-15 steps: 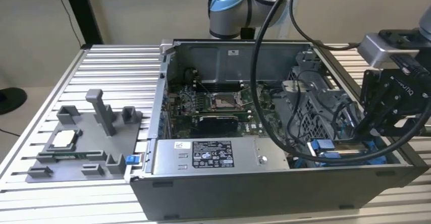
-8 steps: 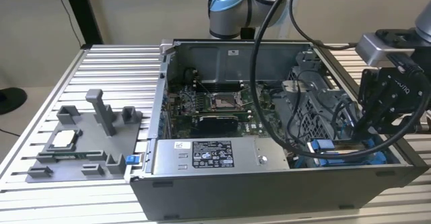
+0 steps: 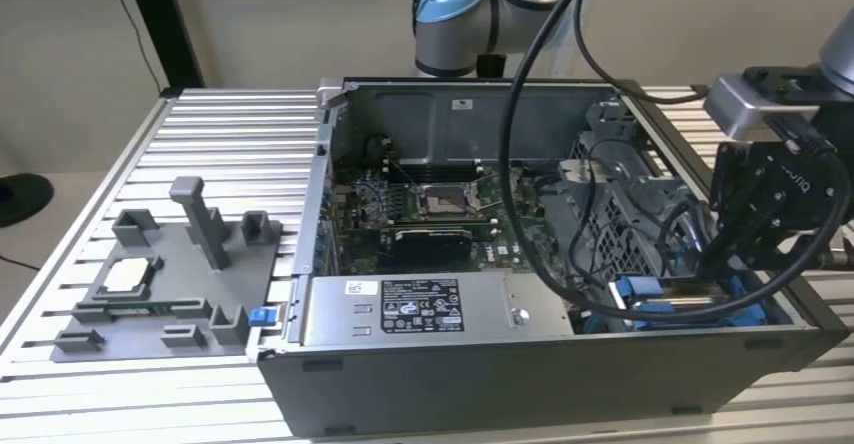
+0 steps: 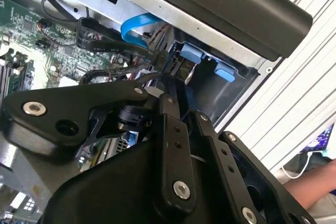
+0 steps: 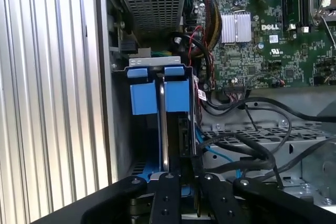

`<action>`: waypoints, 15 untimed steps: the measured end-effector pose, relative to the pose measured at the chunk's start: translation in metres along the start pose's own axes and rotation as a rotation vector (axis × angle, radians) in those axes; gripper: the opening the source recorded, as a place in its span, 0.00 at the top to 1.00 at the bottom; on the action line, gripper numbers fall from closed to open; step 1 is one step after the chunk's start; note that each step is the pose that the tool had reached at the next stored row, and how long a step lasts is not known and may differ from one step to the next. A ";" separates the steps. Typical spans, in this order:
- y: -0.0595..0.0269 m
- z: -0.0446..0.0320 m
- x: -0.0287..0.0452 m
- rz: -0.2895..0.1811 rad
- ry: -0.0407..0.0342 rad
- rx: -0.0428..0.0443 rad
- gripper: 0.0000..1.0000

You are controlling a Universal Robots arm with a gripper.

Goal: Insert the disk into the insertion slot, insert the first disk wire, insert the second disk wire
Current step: 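Insert the first disk wire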

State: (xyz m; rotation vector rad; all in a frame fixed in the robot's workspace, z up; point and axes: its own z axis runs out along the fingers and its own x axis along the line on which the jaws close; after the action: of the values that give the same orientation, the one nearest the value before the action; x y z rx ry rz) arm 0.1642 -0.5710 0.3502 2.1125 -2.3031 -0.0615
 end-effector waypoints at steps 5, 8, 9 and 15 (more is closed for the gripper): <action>-0.0004 0.0028 0.0000 0.000 0.0000 0.0002 1.00; -0.0007 0.0041 -0.0003 0.000 0.0001 0.0006 1.00; -0.0007 0.0046 -0.0005 0.000 0.0001 0.0011 1.00; -0.0006 0.0060 -0.0021 -0.008 -0.0001 0.0042 1.00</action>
State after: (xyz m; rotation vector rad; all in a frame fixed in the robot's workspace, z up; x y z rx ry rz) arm 0.1648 -0.5689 0.3443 2.1237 -2.2971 -0.0569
